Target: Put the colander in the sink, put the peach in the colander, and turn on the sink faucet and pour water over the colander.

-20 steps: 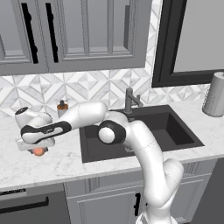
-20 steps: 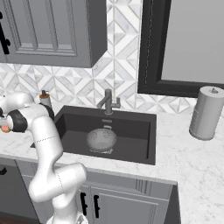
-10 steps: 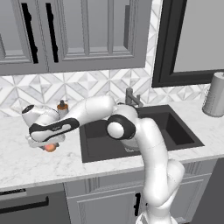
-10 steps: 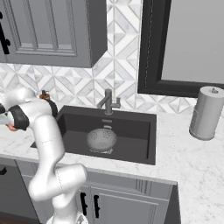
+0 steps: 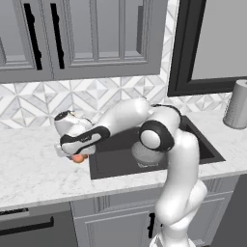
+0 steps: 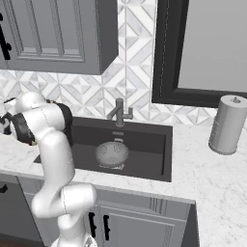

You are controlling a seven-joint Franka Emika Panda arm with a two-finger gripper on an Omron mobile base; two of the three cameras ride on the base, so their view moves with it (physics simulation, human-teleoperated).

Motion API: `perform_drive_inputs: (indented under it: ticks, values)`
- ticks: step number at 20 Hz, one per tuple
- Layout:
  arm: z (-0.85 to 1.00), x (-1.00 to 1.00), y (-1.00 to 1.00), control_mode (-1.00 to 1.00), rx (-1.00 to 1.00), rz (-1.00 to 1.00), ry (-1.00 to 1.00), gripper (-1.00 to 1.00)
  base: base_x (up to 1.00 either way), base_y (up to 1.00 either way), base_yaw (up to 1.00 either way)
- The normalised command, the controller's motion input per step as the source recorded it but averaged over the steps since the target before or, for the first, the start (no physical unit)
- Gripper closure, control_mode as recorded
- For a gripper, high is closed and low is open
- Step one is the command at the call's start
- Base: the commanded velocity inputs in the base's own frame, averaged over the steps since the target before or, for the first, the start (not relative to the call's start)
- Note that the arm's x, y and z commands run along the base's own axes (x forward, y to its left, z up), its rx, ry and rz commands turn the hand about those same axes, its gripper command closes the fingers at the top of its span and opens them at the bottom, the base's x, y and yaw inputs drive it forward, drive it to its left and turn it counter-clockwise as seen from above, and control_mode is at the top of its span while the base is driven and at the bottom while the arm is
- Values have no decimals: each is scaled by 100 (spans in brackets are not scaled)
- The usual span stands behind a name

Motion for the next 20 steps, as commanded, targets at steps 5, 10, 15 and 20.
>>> perform_drive_inputs:
  ticks: [5, 10, 15, 20]
  values:
    - [9, 0, -100, -100, 14, -9, -3, 100, 0, 0, 0]
    - [2, 0, -100, -100, 14, -9, -2, 100, 0, 0, 0]
    - [0, 3, -100, -100, 8, -10, -4, 100, 0, 0, 0]
    - [0, 23, -100, -100, 8, -10, 0, 100, 0, 0, 0]
